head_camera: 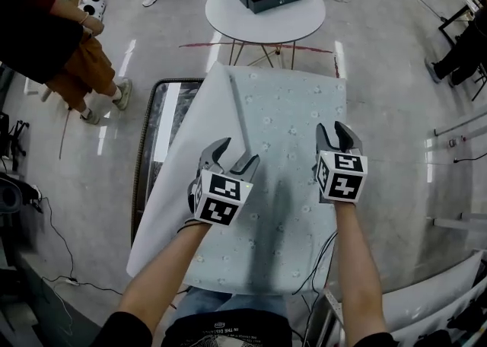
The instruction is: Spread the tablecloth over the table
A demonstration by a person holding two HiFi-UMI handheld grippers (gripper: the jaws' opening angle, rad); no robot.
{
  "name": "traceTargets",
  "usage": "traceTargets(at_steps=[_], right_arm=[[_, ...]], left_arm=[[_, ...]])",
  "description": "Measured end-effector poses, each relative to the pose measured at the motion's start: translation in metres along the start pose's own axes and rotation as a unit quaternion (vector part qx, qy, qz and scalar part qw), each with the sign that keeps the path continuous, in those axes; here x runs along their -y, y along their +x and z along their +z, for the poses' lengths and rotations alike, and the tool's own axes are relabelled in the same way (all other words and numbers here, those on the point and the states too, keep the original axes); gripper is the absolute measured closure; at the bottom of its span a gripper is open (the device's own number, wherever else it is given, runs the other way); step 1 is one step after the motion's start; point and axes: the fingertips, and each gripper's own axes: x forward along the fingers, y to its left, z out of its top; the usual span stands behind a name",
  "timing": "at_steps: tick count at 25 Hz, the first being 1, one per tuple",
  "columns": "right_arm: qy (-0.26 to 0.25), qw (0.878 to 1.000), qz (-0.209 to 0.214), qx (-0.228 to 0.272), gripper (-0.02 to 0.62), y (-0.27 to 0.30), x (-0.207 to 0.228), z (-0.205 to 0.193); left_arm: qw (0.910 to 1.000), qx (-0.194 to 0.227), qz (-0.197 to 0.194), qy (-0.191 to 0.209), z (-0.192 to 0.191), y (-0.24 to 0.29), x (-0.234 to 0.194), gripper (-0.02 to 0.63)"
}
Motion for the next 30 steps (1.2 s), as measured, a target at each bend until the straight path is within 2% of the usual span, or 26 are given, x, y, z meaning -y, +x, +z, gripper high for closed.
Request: traceTargets(at_steps=[5,9,15,21,25,30], right_arm=[[-0.002,1.000,0.018,0.008,0.423,-0.011,-0.032,0.000],[0.025,0.999,0.035,0.010,0.422,-0.018,-0.052,-0.005],[0.059,0.997,0.047,0.008,0.422,-0.027,-0.060,-0.017],[0.072,0.996,0.055,-0.007,0.422,-0.025,-0.062,-0.033],[0.074,0.995,0.060,-0.015,0.422,-0.021,-0.065,-0.037],[0.072,0.995,0.072,-0.019,0.426,-0.013,-0.078,-0.033]], left_arm=[[0.9987,-0.032,0.006,0.039,-0.018,0.006,-0.009,0.286],[0.9955,-0.063,0.012,0.070,-0.034,0.018,-0.013,0.273],[0.9854,-0.093,0.056,0.131,-0.051,0.035,-0.023,0.273],[0.9755,-0.117,0.092,0.162,-0.063,0.043,-0.030,0.276],[0.9763,-0.115,0.099,0.154,-0.061,0.041,-0.034,0.305],[0.9807,-0.085,0.105,0.141,-0.044,0.026,-0.041,0.434]])
